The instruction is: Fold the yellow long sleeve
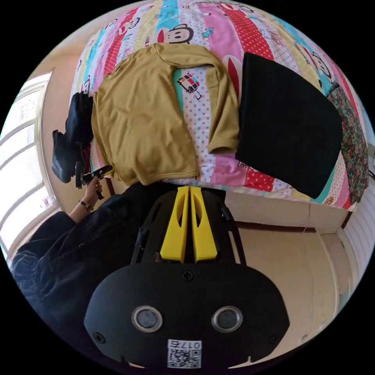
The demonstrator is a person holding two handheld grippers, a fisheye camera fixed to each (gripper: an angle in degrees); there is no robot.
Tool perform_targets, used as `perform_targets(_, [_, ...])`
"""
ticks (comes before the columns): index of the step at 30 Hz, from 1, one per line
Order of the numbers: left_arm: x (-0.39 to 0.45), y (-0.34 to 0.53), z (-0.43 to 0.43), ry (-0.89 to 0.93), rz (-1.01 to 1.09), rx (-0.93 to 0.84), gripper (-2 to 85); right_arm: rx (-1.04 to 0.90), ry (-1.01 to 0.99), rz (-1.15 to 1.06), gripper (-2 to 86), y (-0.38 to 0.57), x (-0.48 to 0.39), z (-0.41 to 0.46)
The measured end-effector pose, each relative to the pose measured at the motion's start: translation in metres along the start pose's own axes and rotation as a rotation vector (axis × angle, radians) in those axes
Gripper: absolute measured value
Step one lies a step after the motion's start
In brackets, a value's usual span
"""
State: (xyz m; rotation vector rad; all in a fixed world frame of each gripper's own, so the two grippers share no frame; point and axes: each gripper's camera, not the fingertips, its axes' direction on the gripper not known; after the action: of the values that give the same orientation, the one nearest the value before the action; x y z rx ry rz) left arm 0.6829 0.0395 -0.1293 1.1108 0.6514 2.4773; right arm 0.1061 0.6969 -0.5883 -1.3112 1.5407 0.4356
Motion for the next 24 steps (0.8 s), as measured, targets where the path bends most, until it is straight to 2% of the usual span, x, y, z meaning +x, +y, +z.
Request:
perform_targets(2, [-0.005, -0.017, -0.022, 0.017, 0.010, -0.105, 7.8, 0.026, -0.079, 0.034, 0.5, 0.005, 0.016, -0.022])
perform_targets(4, [-0.008, -0.033, -0.059, 0.107, 0.157, -0.280, 3.3, 0.038, -0.092, 0.058, 0.5, 0.005, 0.024, -0.037])
perform_targets(5, [-0.009, -0.033, -0.075, 0.137, 0.208, -0.297, 3.1, 0.036, -0.093, 0.073, 0.5, 0.004, 0.028, -0.045])
perform_targets(8, [-0.033, -0.022, -0.183, 0.154, 0.345, -0.195, 2.5, 0.028, -0.096, 0.065, 0.5, 0.000, 0.029, -0.057])
perform_targets(11, [-0.085, 0.000, -0.299, 0.185, 0.278, -0.001, 2.9, -0.004, -0.071, 0.031, 0.6, -0.005, 0.026, -0.055])
perform_targets(13, [-0.141, 0.036, -0.385, 0.277, 0.124, 0.301, 3.5, -0.036, -0.063, 0.025, 0.6, -0.010, 0.027, -0.048])
perform_targets(14, [-0.158, 0.049, -0.402, 0.304, 0.061, 0.389, 3.6, -0.054, -0.068, 0.028, 0.6, -0.013, 0.029, -0.043])
perform_targets(16, [-0.217, 0.107, -0.440, 0.356, -0.217, 0.718, 5.1, -0.061, -0.088, 0.035, 0.7, -0.015, 0.032, -0.039])
perform_targets(18, [-0.238, 0.133, -0.445, 0.344, -0.312, 0.816, 6.7, -0.061, -0.111, 0.043, 0.9, -0.018, 0.038, -0.037])
perform_targets(20, [-0.241, 0.127, -0.438, 0.370, -0.252, 0.732, 8.5, -0.056, -0.116, 0.054, 1.3, -0.023, 0.047, -0.040])
perform_targets(22, [-0.217, 0.090, -0.407, 0.526, 0.001, 0.503, 10.0, -0.040, -0.109, 0.050, 1.8, -0.029, 0.055, -0.045])
perform_targets(23, [-0.208, 0.079, -0.395, 0.566, 0.062, 0.433, 10.0, -0.037, -0.099, 0.053, 2.3, -0.035, 0.062, -0.048])
perform_targets(24, [-0.188, 0.057, -0.368, 0.640, 0.165, 0.260, 10.4, -0.038, -0.093, 0.058, 2.6, -0.038, 0.066, -0.049])
